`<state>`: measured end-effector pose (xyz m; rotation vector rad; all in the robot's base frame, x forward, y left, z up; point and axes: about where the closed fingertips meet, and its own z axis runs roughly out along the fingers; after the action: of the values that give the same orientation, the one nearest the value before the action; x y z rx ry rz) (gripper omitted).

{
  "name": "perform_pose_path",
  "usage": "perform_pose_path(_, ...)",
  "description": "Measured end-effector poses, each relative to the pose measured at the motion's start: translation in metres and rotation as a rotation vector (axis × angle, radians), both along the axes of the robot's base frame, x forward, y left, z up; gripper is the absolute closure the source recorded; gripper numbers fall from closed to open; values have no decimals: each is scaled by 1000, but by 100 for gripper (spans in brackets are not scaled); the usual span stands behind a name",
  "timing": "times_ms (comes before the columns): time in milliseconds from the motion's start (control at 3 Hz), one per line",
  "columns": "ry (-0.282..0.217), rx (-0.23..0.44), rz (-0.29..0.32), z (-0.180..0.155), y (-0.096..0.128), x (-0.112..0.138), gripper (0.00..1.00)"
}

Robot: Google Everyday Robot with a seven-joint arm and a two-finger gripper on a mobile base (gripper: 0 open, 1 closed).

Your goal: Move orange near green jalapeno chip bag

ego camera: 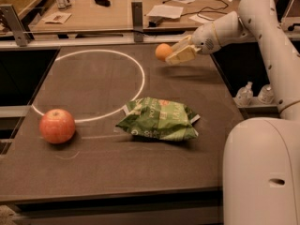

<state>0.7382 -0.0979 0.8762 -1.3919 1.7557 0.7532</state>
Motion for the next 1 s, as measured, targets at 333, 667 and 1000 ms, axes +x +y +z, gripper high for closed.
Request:
perform_pose_path(333,-28,21,28,17,-16,-27,100)
perform_pose_path(667,-39,-2,10,22,-32,-58,100)
perform_pose_path(1000,-21,-47,-41,10,-46,-90,100)
